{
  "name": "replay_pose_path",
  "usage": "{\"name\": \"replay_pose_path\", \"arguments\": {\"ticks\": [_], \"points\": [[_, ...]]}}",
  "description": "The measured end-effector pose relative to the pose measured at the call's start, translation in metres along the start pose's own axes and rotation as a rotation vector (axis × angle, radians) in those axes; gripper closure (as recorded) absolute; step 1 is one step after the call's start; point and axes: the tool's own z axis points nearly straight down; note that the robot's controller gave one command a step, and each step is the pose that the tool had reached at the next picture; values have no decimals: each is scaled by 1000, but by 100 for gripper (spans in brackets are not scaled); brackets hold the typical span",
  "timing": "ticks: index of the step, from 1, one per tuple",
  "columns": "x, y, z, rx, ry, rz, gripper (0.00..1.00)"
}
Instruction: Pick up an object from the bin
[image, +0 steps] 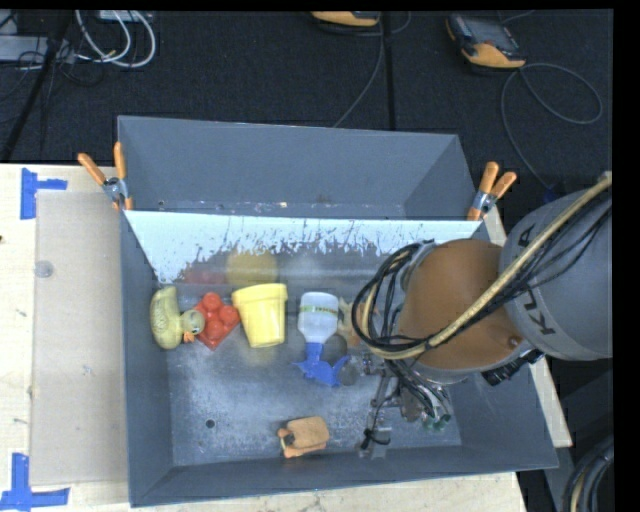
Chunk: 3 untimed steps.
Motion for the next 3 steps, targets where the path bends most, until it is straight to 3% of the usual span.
{"name": "replay_pose_path", "arguments": {"ticks": [1, 2, 3], "points": [[-2, 0, -4, 0, -7, 1, 0], [-14, 23, 18, 0, -6, 44, 0], [-16, 31, 26, -1, -5, 54, 0]]}}
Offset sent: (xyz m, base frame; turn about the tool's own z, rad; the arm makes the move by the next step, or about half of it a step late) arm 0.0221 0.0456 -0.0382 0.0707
